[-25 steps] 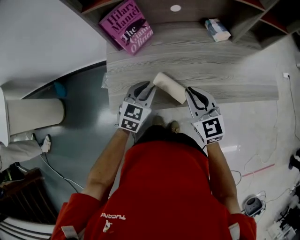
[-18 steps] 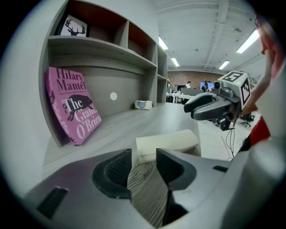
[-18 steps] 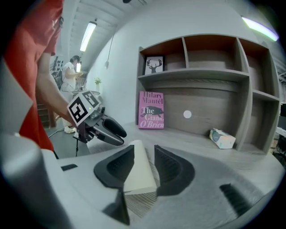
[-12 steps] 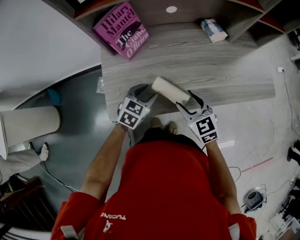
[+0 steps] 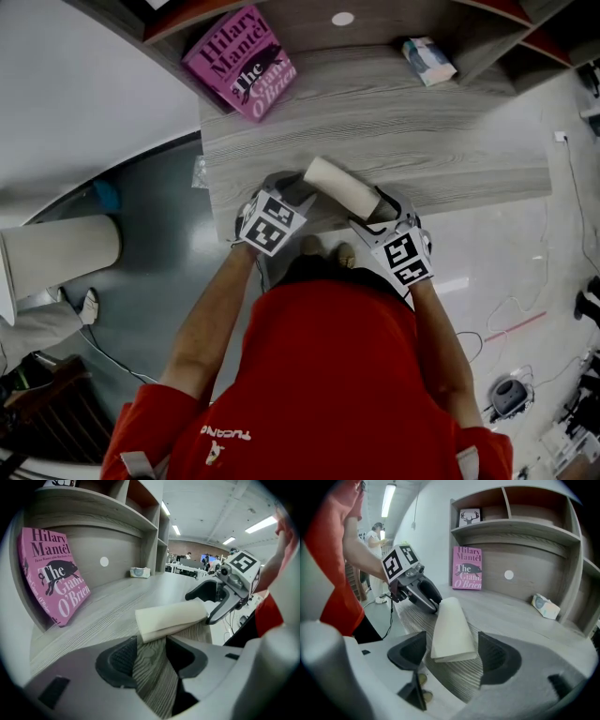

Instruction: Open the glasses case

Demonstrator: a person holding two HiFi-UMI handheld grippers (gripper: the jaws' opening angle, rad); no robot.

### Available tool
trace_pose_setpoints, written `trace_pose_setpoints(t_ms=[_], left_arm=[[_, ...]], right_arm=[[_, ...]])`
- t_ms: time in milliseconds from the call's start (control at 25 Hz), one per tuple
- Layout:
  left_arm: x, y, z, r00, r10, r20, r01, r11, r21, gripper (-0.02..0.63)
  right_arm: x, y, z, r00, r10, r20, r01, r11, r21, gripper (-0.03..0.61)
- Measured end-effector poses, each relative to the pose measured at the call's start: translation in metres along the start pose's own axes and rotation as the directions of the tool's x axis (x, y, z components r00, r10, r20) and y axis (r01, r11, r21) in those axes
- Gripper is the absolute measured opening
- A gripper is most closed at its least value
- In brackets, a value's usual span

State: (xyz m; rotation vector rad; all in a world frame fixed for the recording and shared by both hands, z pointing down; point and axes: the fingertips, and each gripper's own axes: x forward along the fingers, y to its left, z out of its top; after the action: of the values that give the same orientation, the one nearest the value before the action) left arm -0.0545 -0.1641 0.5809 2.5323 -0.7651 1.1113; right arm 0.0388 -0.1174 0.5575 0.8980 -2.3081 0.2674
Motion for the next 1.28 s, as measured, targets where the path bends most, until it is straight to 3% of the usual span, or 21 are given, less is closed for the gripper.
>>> trace_pose_setpoints(t_ms=[280,480,640,880,1120,1280], left_arm=[[0.002,-0.001,0.003,1.0,-0.012,-0.016,0.012,1.0,0.001,0.166],[0.003,-0.002,0.005,1.0,-0.016,-0.01,0.016,1.0,0.014,0.153],[0.002,-0.003,0.005,1.0,-0.014,-0.019,0.014,1.0,0.015,0.15],[0.002,-0.004,0.006,1.0,-0.011,-0.024,0.011,1.0,0.016,0.147],[0.002,-0.005,0.006,1.0,-0.008,-0.026,0.008,1.0,0.012,0.146],[0.003,-0.004,0.005,1.0,-0.005,-0.025,0.005,1.0,0.009,0.147]], right_arm=[[0.003,-0.006,-0.006,0.999,-0.029,-0.04,0.027,0.999,-0.036,0.316],[0.004,-0.006,-0.006,0.999,0.002,-0.037,-0.003,1.0,-0.024,0.314],[0.002,-0.009,-0.004,0.998,0.068,0.01,-0.069,0.995,0.069,0.313],[-0.01,-0.023,0.008,0.987,0.127,0.099,-0.147,0.963,0.225,0.29],[-0.025,-0.033,0.029,0.982,0.112,0.152,-0.142,0.969,0.201,0.146],[-0.027,-0.049,0.038,0.984,0.048,0.173,-0.081,0.979,0.188,0.042]])
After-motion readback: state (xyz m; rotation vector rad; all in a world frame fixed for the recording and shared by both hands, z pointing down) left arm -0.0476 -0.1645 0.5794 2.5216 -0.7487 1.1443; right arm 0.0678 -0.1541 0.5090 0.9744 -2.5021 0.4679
